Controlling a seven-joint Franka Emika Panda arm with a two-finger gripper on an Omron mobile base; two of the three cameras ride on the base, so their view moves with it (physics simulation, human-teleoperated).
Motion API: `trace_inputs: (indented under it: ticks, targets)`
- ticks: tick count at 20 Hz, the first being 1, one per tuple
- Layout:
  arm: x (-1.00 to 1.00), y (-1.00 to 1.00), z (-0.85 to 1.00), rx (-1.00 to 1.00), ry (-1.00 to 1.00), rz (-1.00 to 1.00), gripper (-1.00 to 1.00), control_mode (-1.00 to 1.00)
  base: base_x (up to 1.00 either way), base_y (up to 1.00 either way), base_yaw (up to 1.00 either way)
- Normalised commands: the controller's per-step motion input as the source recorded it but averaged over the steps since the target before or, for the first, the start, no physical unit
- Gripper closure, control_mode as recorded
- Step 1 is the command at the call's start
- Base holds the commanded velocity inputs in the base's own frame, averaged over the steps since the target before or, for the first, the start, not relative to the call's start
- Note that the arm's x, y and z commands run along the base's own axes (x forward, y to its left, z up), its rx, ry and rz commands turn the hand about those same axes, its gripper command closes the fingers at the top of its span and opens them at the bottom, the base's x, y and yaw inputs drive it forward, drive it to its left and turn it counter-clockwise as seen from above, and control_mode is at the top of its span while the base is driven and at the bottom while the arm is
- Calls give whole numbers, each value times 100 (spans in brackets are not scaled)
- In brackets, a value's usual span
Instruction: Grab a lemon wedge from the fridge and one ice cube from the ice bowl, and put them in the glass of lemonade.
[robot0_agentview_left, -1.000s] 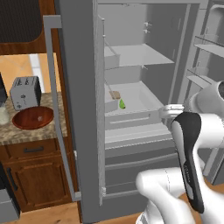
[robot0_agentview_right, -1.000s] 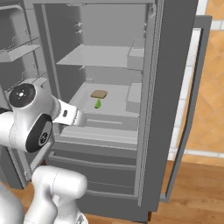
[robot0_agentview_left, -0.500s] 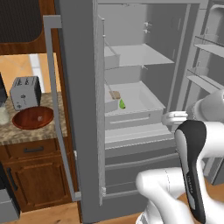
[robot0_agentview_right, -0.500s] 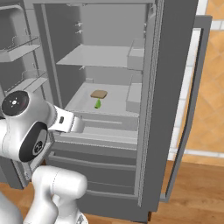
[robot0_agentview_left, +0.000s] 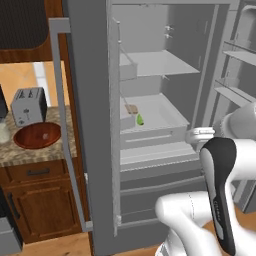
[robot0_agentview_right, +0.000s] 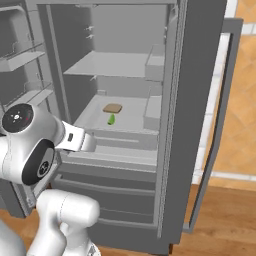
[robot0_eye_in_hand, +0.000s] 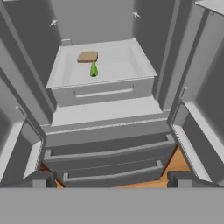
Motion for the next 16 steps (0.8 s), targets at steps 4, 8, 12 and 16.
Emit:
trace_inputs:
  ticks: [4,8,12,16]
  targets:
    - [0,0,0,0,0,0,-100,100,74,-6,0]
    - [0,0,0,0,0,0,-100,100,88,0,0]
    - [11,0,-10,0,0,0,-100,-100,46,0,0]
    - [31,0,-35,0,5,0,-100,-100,0,0,0]
